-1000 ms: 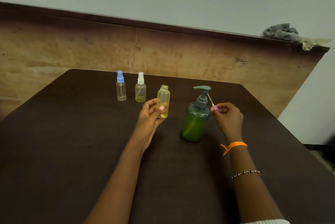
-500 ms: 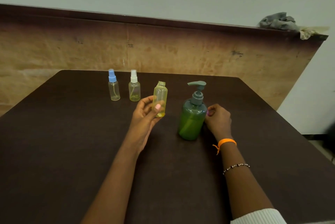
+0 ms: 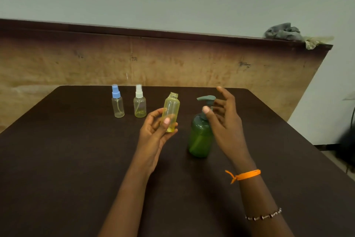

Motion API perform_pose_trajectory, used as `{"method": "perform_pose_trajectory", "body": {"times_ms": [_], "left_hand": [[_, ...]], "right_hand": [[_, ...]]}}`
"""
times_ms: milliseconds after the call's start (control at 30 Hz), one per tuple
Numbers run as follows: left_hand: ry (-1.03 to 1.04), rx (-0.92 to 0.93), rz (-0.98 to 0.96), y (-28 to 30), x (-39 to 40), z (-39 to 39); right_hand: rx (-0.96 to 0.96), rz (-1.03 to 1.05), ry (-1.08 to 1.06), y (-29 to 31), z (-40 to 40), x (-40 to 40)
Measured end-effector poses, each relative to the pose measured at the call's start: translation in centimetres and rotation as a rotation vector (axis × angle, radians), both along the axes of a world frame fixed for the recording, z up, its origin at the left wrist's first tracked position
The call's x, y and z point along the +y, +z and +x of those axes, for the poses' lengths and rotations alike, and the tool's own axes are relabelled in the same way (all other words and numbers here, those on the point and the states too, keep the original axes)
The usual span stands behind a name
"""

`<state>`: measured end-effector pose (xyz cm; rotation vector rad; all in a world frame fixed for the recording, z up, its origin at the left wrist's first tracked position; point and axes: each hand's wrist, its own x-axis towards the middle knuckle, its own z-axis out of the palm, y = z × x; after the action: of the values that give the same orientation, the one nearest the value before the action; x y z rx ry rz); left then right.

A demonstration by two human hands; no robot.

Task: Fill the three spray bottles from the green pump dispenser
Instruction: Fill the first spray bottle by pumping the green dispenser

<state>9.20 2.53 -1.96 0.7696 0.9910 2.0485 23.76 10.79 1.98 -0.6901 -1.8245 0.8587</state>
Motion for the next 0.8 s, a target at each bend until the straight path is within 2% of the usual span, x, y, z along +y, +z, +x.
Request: {"method": "perform_pose_trajectory", "body": {"times_ms": [100, 233, 800], "left_hand": [[-0.009, 0.0, 0.01, 0.3, -0.2, 0.1], [-0.018, -0.007, 0.017, 0.6, -0.5, 0.2], [-0.044, -0.06, 0.048, 1.3, -1.6, 0.2]], "right_hand": [[-0.063, 0.08, 0.06, -0.8, -0.6, -0.1], [-0.08, 0.202, 0.01, -1.5, -1.1, -0.3], [-0.097, 0.246, 0.008, -1.4, -1.6, -2.1]]}}
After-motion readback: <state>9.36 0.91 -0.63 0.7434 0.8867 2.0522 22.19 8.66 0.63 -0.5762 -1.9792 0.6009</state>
